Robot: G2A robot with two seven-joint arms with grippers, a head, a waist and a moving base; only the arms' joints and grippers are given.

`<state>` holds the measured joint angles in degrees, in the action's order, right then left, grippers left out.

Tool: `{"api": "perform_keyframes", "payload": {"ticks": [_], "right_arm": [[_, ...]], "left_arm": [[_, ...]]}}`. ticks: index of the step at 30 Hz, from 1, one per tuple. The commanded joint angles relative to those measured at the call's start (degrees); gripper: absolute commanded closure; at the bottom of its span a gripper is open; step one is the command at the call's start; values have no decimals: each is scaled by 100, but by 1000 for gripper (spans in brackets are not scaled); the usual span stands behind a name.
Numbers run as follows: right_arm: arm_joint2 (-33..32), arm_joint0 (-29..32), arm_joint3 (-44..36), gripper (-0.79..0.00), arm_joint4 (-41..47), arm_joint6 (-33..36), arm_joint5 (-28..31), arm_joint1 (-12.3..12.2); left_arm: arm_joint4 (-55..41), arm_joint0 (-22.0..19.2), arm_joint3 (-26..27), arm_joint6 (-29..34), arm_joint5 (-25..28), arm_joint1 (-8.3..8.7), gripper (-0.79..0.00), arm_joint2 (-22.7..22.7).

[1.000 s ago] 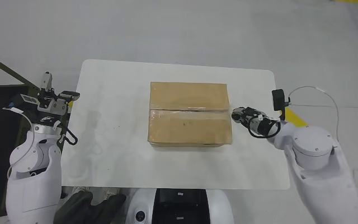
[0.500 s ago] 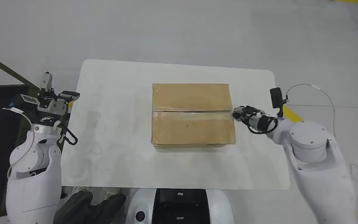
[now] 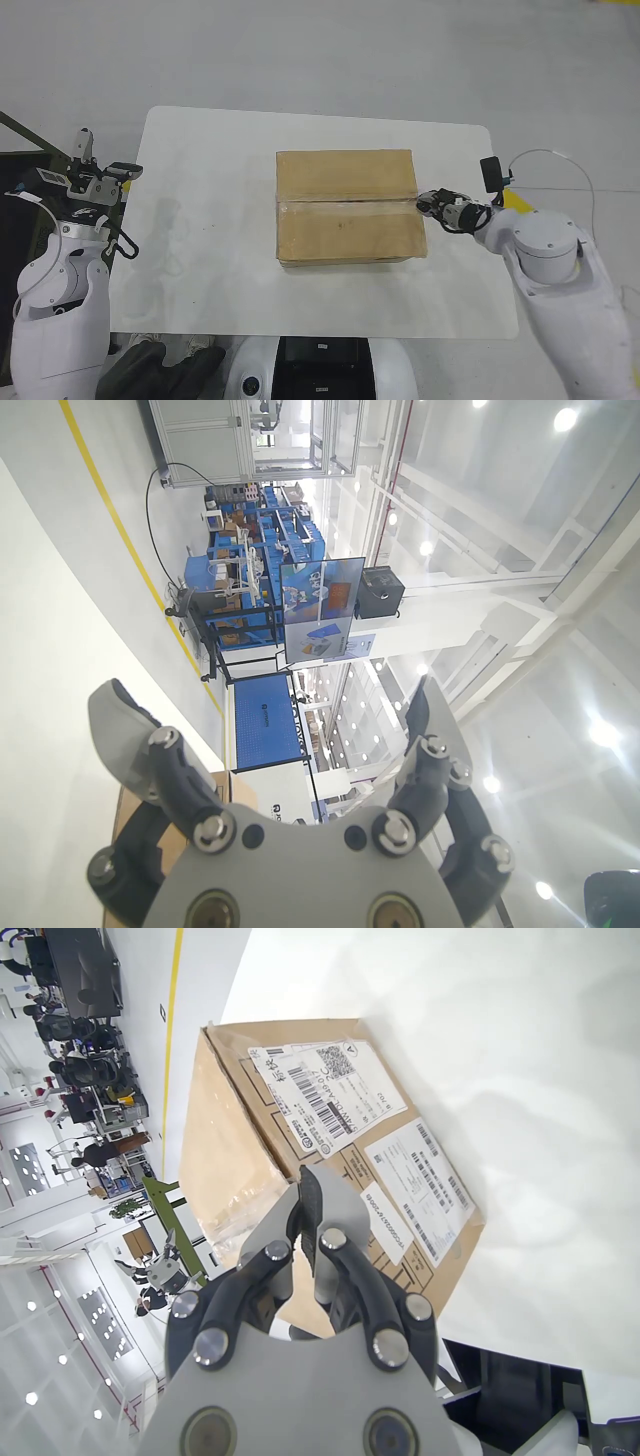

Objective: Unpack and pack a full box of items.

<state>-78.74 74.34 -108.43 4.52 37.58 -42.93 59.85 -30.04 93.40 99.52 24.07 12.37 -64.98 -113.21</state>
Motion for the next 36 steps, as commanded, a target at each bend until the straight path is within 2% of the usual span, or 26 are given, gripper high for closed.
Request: {"api": "perform_keyframes", "payload": {"ticks": [1,4,5,6,7,8,9,10,12,21,23,25,27,30,36], "right_arm": [[8,-12,3,0,-10,6,-16,-5],[21,-35,-14,0,-37,14,-60,-14],[21,-44,-35,-77,-49,8,-76,-18],[14,-47,-58,-357,-55,-11,-93,-20],[9,-42,-85,-560,-59,-24,-112,-23],[-3,-37,-128,-686,-68,-48,-124,-26],[-18,-20,-172,-739,-71,-71,-128,-29],[-37,2,-218,-742,-78,-94,-145,-33],[-89,59,-321,-714,-86,-136,-188,-43],[-397,433,-759,-690,-55,-364,-301,-82],[-500,542,-913,-643,-26,-462,-255,-86],[-594,644,-1076,-508,-28,-550,-232,-92],[-662,712,-1240,-277,-64,-608,-220,-101],[-735,734,-1402,-6,-130,-638,-237,-115],[-632,477,-1408,0,-49,-492,-113,-119]], "left_arm": [[0,0,0,0,0,0,-785,0],[0,0,0,0,0,0,-785,0],[0,0,0,0,0,0,-785,0],[0,0,0,0,0,0,-785,0],[0,0,0,0,0,0,-785,0],[0,0,0,0,0,0,-785,0],[0,0,0,0,0,0,-785,0],[0,0,0,0,0,0,-785,0],[0,0,0,0,0,0,-785,0],[0,0,0,0,0,0,-785,0],[0,0,0,0,0,0,-785,0],[0,0,0,0,0,0,-785,0],[0,0,0,0,0,0,-785,0],[0,0,0,0,0,0,-785,0],[0,0,0,0,0,0,-785,0]]}}
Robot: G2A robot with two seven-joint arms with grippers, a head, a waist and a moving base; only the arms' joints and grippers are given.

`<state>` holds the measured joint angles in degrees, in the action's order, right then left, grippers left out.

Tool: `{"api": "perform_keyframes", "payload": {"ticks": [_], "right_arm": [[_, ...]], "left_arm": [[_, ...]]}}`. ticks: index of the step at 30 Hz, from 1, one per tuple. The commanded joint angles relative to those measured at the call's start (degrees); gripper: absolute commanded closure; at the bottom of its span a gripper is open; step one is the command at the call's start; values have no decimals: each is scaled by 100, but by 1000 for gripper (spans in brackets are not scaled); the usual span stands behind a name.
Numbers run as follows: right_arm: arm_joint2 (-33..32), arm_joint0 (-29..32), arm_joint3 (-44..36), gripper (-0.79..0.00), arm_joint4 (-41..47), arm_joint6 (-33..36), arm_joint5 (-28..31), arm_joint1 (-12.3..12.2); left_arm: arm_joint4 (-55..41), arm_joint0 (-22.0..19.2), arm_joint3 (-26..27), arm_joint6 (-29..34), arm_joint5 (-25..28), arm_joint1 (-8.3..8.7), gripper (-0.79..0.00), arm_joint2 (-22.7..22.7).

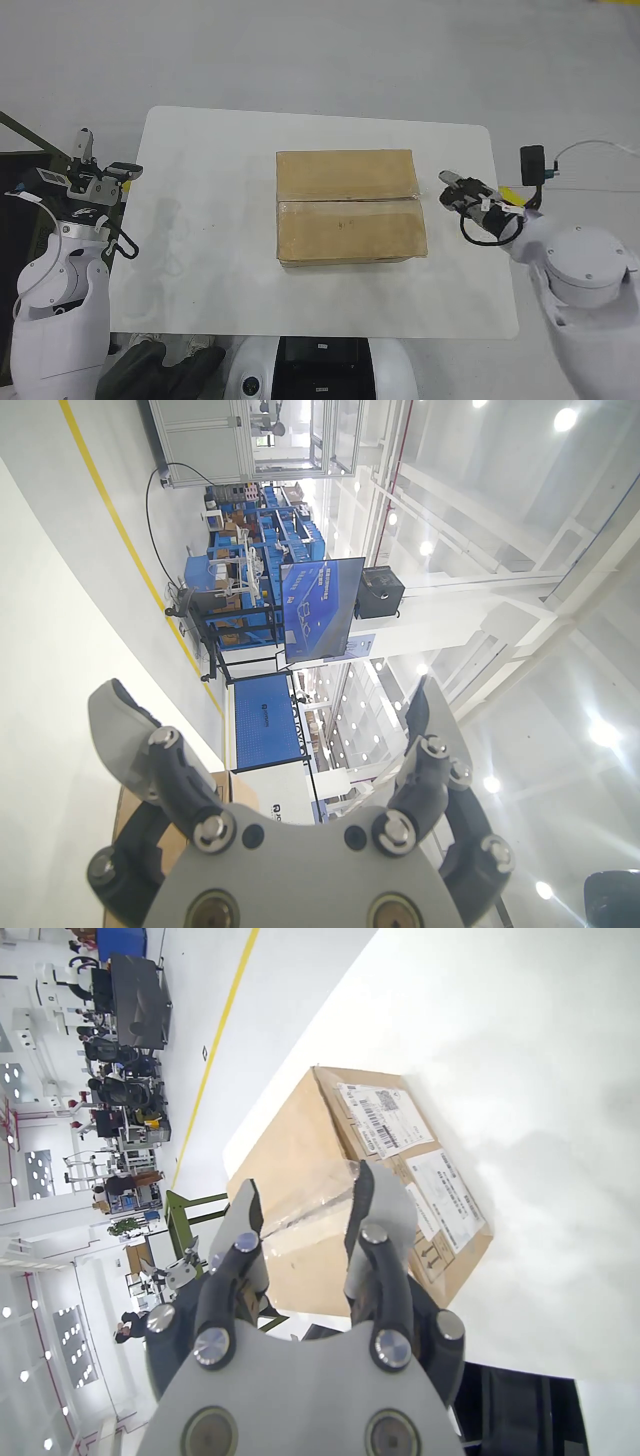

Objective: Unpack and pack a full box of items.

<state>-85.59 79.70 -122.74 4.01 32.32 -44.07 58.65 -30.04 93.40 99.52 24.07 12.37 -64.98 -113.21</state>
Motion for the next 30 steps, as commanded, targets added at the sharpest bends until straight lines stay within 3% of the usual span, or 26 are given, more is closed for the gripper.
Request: {"api": "perform_keyframes", "payload": {"ticks": [1,7,21,30], "right_arm": [[126,-148,69,0,6,71,-19,3],[620,-751,472,0,494,94,-96,88],[2173,-2149,1722,0,631,618,-3,285],[2569,-2738,2460,0,952,654,-151,420]], "left_arm": [[0,0,0,0,0,0,-785,0],[0,0,0,0,0,0,-785,0],[0,0,0,0,0,0,-785,0],[0,0,0,0,0,0,-785,0]]}}
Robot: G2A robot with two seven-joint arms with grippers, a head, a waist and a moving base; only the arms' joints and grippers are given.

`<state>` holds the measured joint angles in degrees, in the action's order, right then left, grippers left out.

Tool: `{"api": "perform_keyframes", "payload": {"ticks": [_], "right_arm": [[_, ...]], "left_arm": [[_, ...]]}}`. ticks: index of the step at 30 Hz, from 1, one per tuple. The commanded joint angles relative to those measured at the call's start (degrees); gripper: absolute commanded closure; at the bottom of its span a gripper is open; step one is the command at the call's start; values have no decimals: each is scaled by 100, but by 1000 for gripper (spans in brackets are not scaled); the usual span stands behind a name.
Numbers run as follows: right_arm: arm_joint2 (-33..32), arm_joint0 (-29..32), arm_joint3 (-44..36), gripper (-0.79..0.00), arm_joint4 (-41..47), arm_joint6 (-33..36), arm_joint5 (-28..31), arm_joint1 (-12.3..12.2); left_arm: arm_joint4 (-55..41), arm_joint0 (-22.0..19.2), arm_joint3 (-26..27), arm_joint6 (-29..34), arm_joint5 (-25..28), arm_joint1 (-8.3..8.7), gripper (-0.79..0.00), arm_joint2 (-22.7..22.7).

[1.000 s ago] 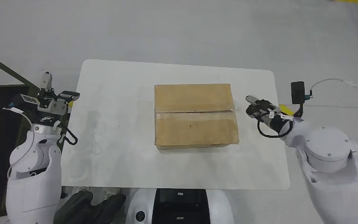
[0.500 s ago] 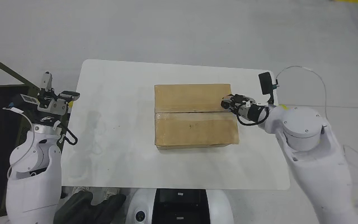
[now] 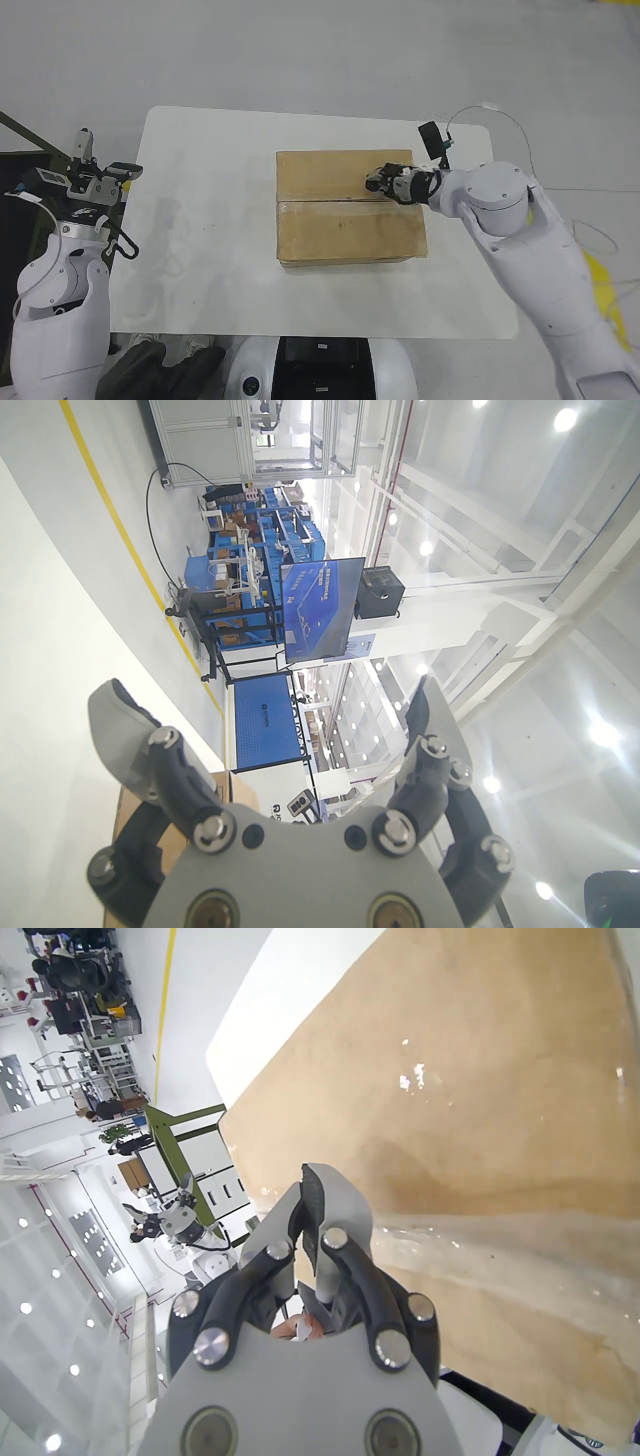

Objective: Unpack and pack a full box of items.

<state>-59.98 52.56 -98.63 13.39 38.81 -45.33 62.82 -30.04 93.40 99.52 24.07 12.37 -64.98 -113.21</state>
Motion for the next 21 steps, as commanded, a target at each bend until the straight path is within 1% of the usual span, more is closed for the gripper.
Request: {"api": "perform_keyframes", "payload": {"ticks": [1,13,17,21], "right_arm": [[15,-44,97,0,28,11,-44,6],[-52,183,218,0,-9,120,37,-58],[-48,256,182,0,-122,141,190,-83],[-182,437,11,0,-193,13,435,-119]], "left_arm": [[0,0,0,0,0,0,-785,0],[0,0,0,0,0,0,-785,0],[0,0,0,0,0,0,-785,0],[0,0,0,0,0,0,-785,0]]}}
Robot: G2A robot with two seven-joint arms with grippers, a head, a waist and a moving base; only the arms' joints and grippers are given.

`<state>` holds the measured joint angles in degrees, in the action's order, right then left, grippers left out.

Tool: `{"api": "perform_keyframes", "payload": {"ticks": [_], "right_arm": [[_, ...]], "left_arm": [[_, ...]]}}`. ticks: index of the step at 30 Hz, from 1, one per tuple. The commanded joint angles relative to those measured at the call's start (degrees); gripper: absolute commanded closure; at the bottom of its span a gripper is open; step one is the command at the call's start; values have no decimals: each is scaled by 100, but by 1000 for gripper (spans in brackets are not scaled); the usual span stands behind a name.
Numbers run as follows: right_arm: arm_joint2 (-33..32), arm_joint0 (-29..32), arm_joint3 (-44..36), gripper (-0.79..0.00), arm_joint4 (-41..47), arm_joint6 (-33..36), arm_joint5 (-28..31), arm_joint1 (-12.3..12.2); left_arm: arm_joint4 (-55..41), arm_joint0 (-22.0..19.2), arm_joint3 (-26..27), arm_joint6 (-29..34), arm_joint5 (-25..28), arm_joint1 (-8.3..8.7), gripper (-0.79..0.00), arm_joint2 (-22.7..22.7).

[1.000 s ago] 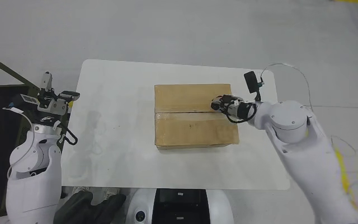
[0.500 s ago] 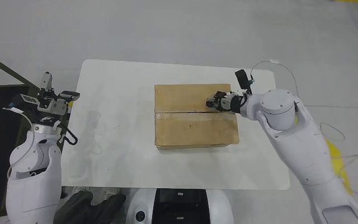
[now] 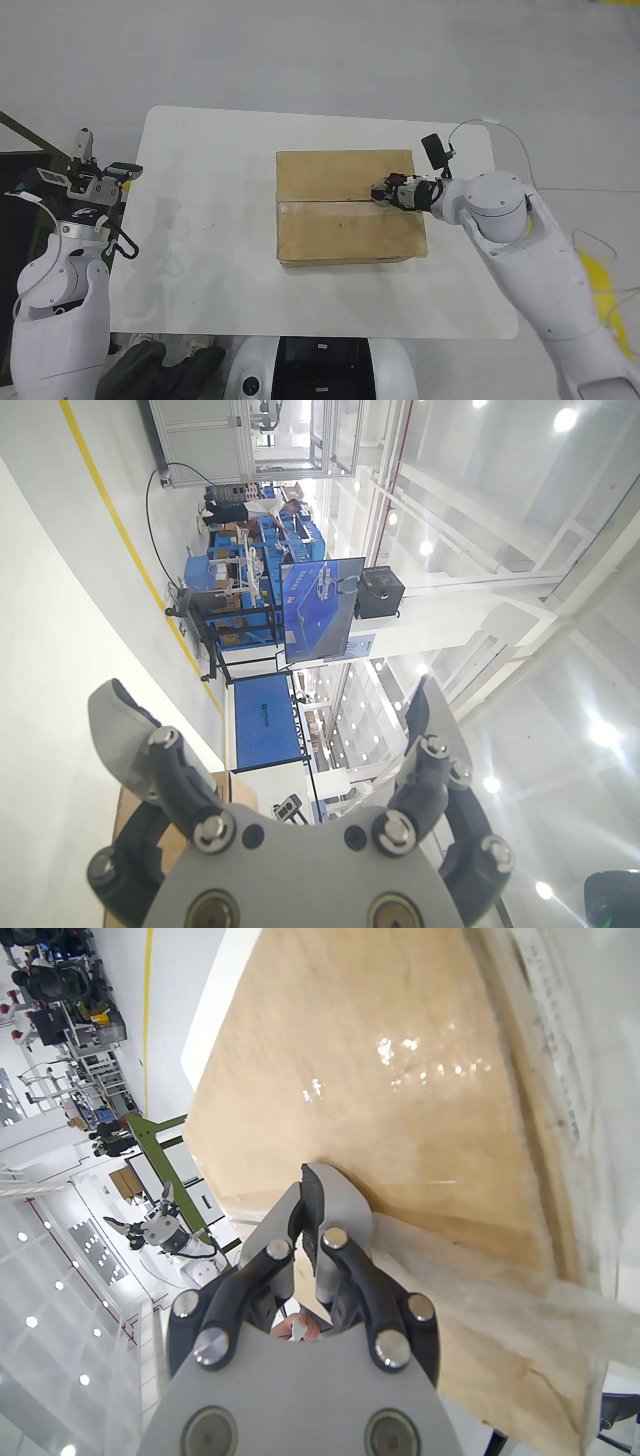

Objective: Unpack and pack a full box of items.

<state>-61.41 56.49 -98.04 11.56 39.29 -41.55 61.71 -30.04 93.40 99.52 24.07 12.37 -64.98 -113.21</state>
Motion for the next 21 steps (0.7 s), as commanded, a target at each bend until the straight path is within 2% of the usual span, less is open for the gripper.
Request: {"api": "perform_keyframes", "payload": {"ticks": [1,7,21], "right_arm": [[-98,112,-126,0,-23,-103,152,-18],[-451,627,-650,0,-77,-350,542,-91],[-565,978,-723,0,-149,-192,362,-156]], "left_arm": [[0,0,0,0,0,0,-785,0],[0,0,0,0,0,0,-785,0],[0,0,0,0,0,0,-785,0]]}}
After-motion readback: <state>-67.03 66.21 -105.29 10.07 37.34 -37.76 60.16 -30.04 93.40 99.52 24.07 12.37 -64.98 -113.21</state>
